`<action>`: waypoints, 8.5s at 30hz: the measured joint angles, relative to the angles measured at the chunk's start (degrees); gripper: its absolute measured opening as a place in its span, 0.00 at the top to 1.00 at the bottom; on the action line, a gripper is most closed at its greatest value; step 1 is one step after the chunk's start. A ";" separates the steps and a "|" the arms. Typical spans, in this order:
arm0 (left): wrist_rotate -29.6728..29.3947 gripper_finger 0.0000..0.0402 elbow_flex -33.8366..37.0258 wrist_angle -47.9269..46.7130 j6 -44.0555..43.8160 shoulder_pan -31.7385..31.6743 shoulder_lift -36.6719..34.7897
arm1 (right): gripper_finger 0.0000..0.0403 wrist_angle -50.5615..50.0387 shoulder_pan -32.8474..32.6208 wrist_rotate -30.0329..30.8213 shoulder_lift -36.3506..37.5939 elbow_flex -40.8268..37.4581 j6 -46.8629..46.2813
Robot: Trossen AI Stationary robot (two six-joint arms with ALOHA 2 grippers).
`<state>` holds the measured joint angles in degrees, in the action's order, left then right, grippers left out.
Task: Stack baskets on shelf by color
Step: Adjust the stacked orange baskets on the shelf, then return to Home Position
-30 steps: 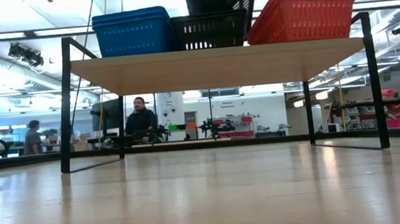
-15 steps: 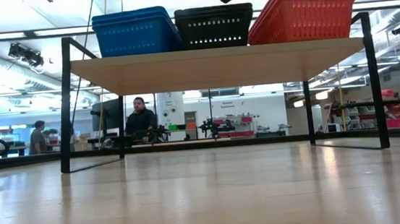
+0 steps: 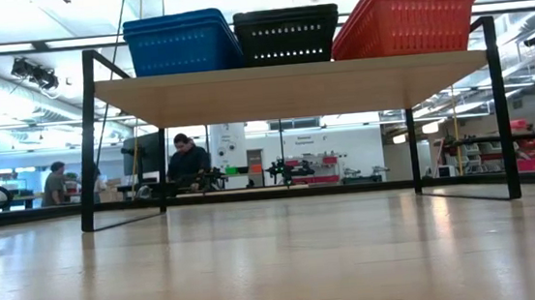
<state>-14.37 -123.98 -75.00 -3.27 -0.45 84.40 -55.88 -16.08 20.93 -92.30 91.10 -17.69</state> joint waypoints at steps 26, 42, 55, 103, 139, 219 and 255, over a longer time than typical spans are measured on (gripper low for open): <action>-1.92 0.81 0.02 3.36 -1.77 3.32 0.57 | 0.73 -12.87 -12.71 -8.46 -0.45 -2.83 -19.67; -1.92 0.81 0.02 3.93 1.42 3.32 1.90 | 0.73 -12.88 -7.78 -1.47 -0.47 -4.45 -17.23; -1.91 0.81 0.03 3.63 2.69 3.32 1.95 | 0.73 -12.27 -8.63 -4.54 -0.45 -0.53 -16.27; 5.64 0.99 92.69 58.57 3.65 3.28 -67.53 | 0.98 39.18 5.43 -6.03 58.47 -50.22 10.36; 11.87 0.99 123.51 87.98 -3.97 1.40 -74.03 | 0.98 51.61 6.85 -14.83 85.67 -84.73 10.27; 12.28 0.92 123.60 90.00 -3.48 1.25 -74.03 | 0.96 54.06 6.85 -17.49 88.97 -87.18 9.75; 12.28 0.92 123.60 90.00 -3.48 1.27 -74.03 | 0.96 54.06 6.85 -17.46 88.99 -87.16 9.75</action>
<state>-2.09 -0.38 15.00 -6.74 0.82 10.37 -1.83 -9.23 3.46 -3.31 3.95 -7.94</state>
